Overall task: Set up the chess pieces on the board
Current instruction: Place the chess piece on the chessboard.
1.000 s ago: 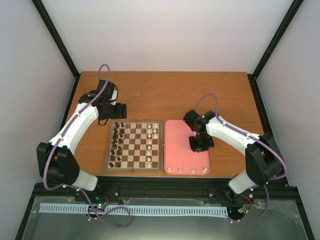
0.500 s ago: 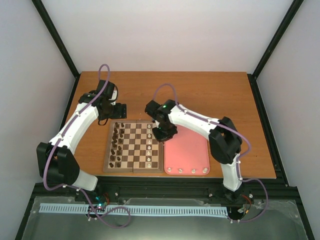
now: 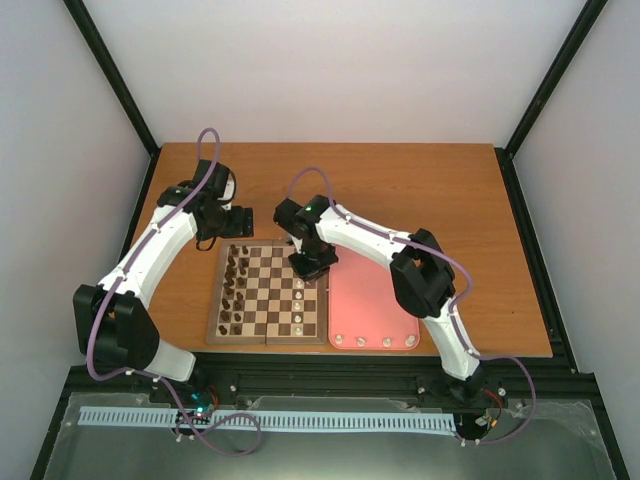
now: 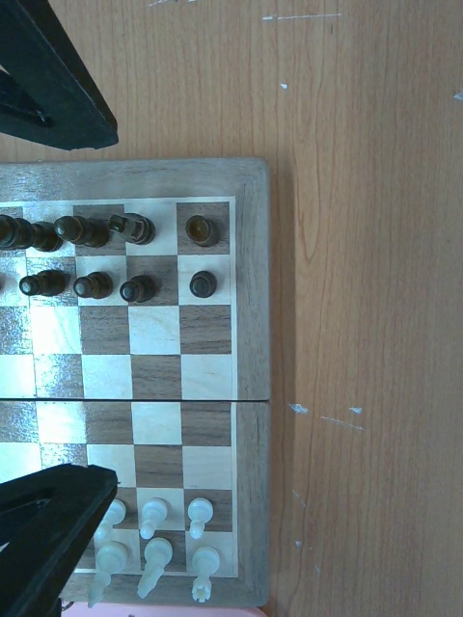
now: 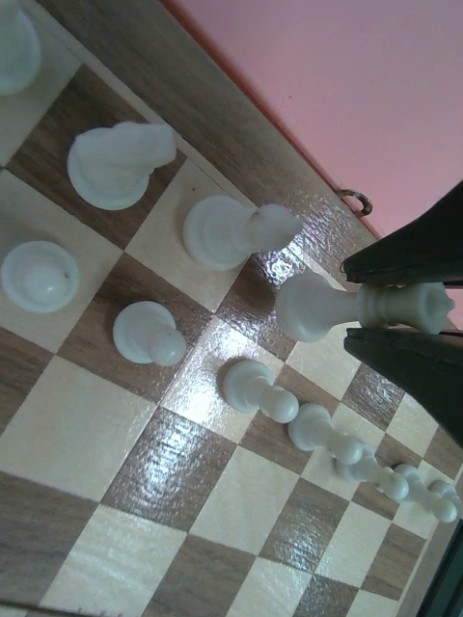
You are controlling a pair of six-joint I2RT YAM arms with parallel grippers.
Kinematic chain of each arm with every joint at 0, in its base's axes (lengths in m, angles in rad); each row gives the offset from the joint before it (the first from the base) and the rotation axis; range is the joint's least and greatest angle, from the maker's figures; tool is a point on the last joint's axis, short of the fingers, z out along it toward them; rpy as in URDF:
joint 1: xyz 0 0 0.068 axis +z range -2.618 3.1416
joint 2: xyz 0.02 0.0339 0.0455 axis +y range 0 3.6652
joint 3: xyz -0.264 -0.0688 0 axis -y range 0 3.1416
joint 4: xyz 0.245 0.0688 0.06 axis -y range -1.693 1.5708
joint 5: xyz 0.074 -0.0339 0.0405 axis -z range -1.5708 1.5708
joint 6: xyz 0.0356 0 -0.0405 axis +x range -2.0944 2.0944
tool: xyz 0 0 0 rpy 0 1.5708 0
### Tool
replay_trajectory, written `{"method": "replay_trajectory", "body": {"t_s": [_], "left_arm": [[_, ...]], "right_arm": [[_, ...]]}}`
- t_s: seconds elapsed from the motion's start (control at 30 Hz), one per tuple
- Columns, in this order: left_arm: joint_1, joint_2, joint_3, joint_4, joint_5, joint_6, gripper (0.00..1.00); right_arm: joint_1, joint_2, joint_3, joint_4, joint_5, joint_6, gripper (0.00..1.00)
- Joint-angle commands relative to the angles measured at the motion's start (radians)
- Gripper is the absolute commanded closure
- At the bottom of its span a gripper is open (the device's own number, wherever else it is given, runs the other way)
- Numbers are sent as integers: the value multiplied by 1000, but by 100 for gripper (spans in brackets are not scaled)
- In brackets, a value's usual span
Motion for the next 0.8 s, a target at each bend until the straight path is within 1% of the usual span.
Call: {"method": "replay_trajectory", "body": {"t_s": [0.0,0.37,0.67,0.77], "left_arm": [[6,9,29,6,-6,6,0],[6,34,39,8,-8,8,0],[6,38,37,9,-9,8,0],[7,39,38,9,-8,8,0]], "right_arm": [[2,34,44,-50,-12,-32,97],[2,90,113,-91,-1,-54,96],[0,98,114,-104,8,-61,95],[0,101,115,-99,3,-61,89]]}}
